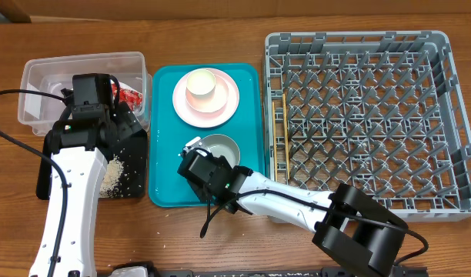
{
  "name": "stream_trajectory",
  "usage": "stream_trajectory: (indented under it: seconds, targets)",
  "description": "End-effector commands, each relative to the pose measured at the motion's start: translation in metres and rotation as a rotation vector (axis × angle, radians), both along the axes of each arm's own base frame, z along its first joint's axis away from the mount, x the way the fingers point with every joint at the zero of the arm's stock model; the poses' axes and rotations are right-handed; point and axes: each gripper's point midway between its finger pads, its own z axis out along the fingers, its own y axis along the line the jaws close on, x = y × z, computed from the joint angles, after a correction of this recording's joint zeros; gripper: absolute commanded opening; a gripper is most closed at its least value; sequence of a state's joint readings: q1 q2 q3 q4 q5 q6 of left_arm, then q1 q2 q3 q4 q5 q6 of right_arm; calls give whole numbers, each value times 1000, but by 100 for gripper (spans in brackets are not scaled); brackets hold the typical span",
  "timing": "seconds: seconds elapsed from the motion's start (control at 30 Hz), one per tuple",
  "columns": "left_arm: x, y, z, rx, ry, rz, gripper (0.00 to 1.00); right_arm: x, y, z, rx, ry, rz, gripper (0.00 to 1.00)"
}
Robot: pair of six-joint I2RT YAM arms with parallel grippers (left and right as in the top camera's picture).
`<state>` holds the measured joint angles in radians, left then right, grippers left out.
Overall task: Sort waste into correct bins and load items into the dishwasher
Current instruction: 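Close the right gripper on the white bowl rim, then lift the white bowl and set it tilted into the grey rack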
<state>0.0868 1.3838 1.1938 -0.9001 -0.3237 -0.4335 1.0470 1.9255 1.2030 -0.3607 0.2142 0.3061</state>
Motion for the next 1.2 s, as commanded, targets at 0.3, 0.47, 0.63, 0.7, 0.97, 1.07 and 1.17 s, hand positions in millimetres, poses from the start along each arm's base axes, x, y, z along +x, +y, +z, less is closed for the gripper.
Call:
stream_trajectory:
  seconds: [0.3, 0.47, 0.63, 0.7, 0.97, 1.07, 1.17]
  targets:
    - [2, -1, 7, -3, -17, -12, 100, 1, -1, 8, 6, -15, -3, 4]
    - [2, -1, 7, -3, -17, -12, 100, 0, 4, 34, 50, -15, 5, 4]
    - [2, -1, 7, -3, -17, -12, 100, -16, 17, 80, 178, 48, 76, 4]
    - [2, -1, 7, -3, -17, -11, 100, -24, 23, 104, 269, 82, 119, 4]
    - [2, -1, 7, -3, -17, -12, 100, -48, 3, 220, 692, 368, 173, 4]
    - [2, -1, 7, -3, -17, -12, 100, -49, -25, 251, 795, 477, 179, 4]
    - [2, -1, 7, -3, -17, -12, 100, -50, -43, 264, 841, 551, 180, 4]
